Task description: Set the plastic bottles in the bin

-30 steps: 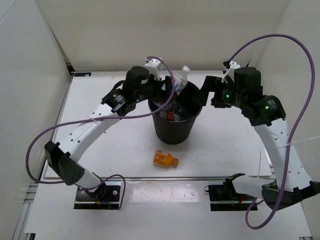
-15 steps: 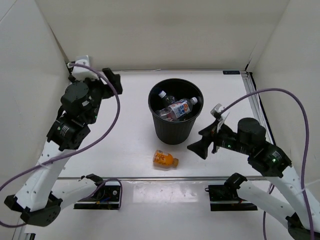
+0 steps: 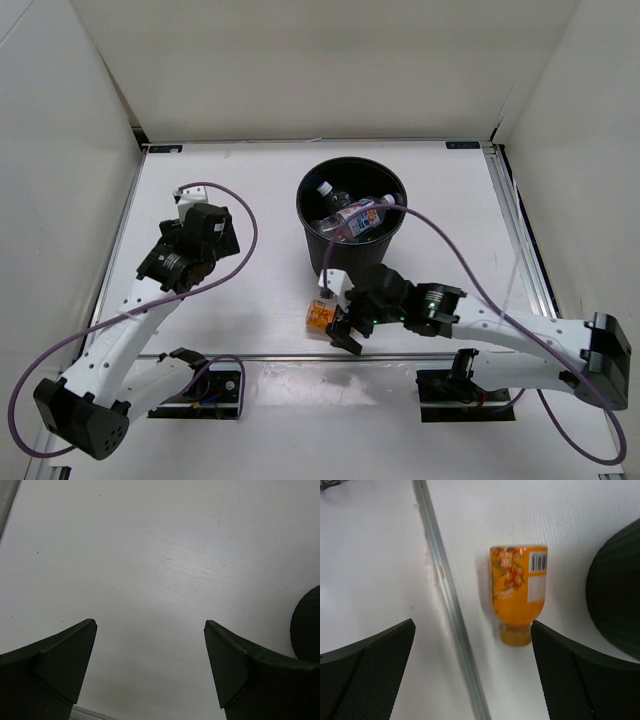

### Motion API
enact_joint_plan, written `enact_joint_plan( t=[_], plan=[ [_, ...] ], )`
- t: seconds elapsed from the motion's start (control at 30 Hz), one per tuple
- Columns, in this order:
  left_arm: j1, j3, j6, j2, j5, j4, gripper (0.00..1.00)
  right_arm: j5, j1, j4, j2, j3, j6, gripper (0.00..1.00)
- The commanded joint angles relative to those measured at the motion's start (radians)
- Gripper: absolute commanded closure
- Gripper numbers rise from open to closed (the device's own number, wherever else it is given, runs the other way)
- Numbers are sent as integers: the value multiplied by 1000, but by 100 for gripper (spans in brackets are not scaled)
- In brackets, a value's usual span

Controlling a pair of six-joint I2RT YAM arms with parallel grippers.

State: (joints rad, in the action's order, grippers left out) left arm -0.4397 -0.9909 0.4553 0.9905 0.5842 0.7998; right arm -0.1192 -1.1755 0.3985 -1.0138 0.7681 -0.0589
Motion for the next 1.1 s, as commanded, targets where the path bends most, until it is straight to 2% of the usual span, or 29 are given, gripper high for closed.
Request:
enact_joint_plan(
  t=[0.0, 0.17, 0.3, 0.4, 0.43, 0.5, 0.57, 0.6, 0.67, 0.7, 0.77, 0.93, 0.97, 1.07],
  plan=[
    [4, -9, 48, -81, 19, 64, 0, 50, -27, -178, -93, -7, -68, 0],
    [4, 40, 72, -113, 29, 117, 0, 116, -27, -314, -212, -7, -65, 0],
    [4, 58, 109, -137, 29, 157, 0, 89, -27, -325, -366, 52, -65, 0],
    [4, 69, 120, -168, 29, 179, 0, 139, -27, -314, -458, 71, -55, 0],
    [4, 69, 120, -168, 29, 190, 0, 130, -27, -305, -477, 71, -55, 6],
    [4, 69, 111, -181, 29, 190, 0, 84, -4, -238, -547, 109, -35, 12],
    [4, 58, 111, -190, 29, 203, 0, 40, 22, -147, -583, 140, -6, 25],
    [4, 58, 111, -190, 40, 203, 0, 24, 22, -124, -583, 161, 7, 29],
    [4, 58, 111, -199, 52, 214, 0, -11, 22, -49, -563, 192, 16, 44],
    [4, 58, 111, -208, 52, 214, 0, -11, 22, -26, -525, 210, 16, 49],
    [4, 58, 111, -217, 63, 214, 0, -11, -1, 23, -444, 282, 16, 57],
    [4, 69, 143, -239, 63, 203, 0, 22, -29, 221, -318, 597, 82, 57],
    [4, 69, 143, -239, 63, 191, 0, 121, -29, 252, -318, 735, 106, 58],
    [4, 90, 143, -239, 63, 170, 0, 251, 68, 429, -380, 975, 203, 63]
  ],
)
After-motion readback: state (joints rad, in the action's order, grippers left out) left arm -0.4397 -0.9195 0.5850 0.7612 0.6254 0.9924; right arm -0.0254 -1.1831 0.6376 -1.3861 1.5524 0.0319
